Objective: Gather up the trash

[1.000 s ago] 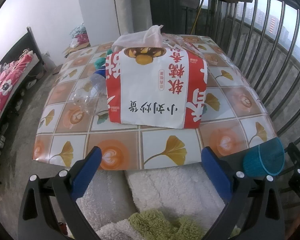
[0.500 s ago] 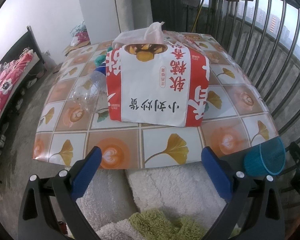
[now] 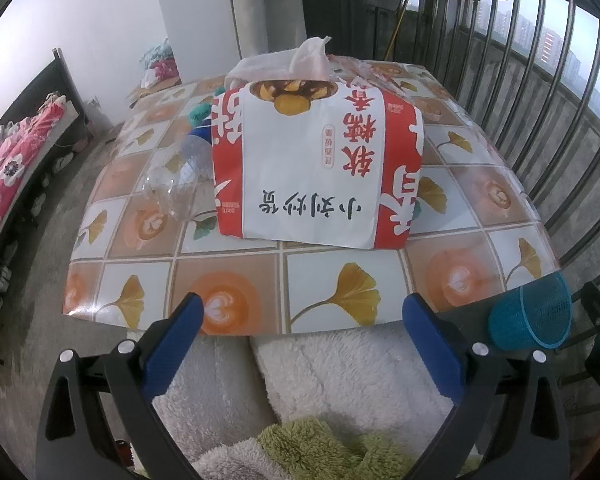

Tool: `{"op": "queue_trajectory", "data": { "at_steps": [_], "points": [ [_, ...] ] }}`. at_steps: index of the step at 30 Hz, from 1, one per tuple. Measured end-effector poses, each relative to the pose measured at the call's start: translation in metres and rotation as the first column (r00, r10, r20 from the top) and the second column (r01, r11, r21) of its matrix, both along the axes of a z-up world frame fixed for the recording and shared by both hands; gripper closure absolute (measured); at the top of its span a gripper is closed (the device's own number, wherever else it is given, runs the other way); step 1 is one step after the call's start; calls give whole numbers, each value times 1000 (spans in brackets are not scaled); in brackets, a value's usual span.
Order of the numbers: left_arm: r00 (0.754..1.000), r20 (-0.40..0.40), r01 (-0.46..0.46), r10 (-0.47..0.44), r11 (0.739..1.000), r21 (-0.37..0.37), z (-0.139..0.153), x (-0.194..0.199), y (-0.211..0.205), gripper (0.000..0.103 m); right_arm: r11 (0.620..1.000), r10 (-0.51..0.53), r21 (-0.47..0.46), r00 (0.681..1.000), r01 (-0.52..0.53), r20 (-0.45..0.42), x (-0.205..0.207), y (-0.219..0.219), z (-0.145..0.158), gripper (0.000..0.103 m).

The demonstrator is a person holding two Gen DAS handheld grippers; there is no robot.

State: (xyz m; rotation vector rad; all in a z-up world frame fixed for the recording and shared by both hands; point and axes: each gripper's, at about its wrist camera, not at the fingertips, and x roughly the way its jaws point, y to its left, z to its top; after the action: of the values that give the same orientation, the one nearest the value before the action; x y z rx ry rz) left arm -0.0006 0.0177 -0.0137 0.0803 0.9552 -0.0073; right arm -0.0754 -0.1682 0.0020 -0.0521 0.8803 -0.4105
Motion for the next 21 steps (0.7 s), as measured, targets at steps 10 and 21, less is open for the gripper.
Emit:
{"op": "queue_trajectory", "data": {
  "at_steps": [10,21],
  "points": [
    [997,72,6,-6,1000,3,10,10,19,6,982,113,151,994,-113,5,26,15,-5,8],
    [993,119,2,9,996,-94,37,64,105,6,980,171,84,981,-178,91,87,29,32,8]
  ]
}}
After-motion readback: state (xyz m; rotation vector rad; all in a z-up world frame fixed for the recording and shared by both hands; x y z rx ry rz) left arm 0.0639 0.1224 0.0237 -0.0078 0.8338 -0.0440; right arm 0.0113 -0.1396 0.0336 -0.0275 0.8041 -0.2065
